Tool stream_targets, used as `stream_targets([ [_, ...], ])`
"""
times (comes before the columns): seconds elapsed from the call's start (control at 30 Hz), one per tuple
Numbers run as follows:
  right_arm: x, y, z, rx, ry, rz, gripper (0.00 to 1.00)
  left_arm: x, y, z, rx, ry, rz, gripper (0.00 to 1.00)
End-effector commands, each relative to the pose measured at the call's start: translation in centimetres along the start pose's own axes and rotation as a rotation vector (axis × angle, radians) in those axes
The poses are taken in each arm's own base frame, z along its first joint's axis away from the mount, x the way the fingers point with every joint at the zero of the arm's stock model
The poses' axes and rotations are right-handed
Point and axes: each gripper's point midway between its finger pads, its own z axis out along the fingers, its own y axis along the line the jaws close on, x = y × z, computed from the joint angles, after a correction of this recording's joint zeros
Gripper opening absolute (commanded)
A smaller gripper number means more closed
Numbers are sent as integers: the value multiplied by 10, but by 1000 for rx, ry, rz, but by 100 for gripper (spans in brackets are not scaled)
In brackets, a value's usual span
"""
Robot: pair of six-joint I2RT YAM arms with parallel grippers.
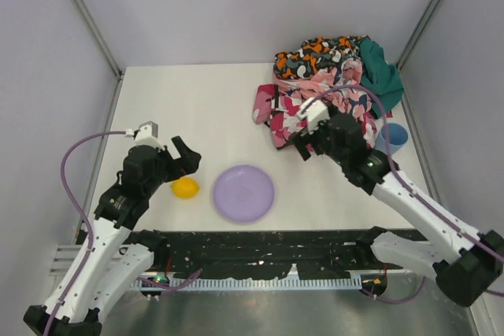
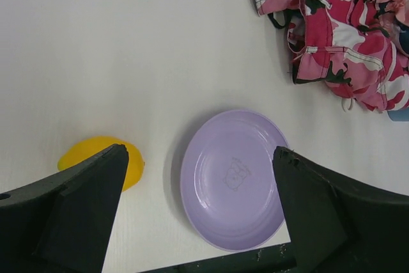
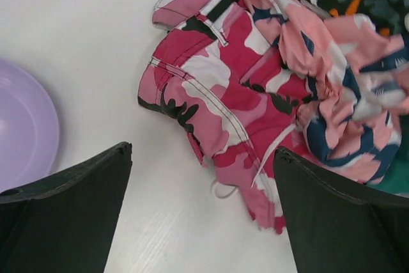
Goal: Pick out a specific cloth from the pile
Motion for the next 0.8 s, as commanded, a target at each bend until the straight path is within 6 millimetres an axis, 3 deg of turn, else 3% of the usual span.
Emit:
stream_targets([
  [0.0,12,12,43,18,193,-677,95,-19,-7,5,9,-56,25,100],
  [0.13,36,6,76,41,339,-881,95,-20,-6,11,-8,-54,34,100],
  [0.3,59,24,111,-130,410,-921,95,-23,-3,16,-29,-60,52,100],
  [0.37,73,20,123,-154,472,-943,95,-24,-1,19,-45,-63,58,100],
  [0.47,91,2,148,-140,548,-966,95,-25,2,22,-68,-59,66,100],
  [0.63,104,-59,177,27,630,-972,95,-25,1,26,-73,-48,66,100],
  [0.7,117,-69,188,12,658,-961,95,-24,1,28,-71,-45,59,100],
  [0.73,113,-74,193,10,652,-956,95,-24,0,30,-69,-43,58,100],
  [0.77,125,-78,196,-11,687,-960,95,-23,0,31,-68,-39,57,100],
])
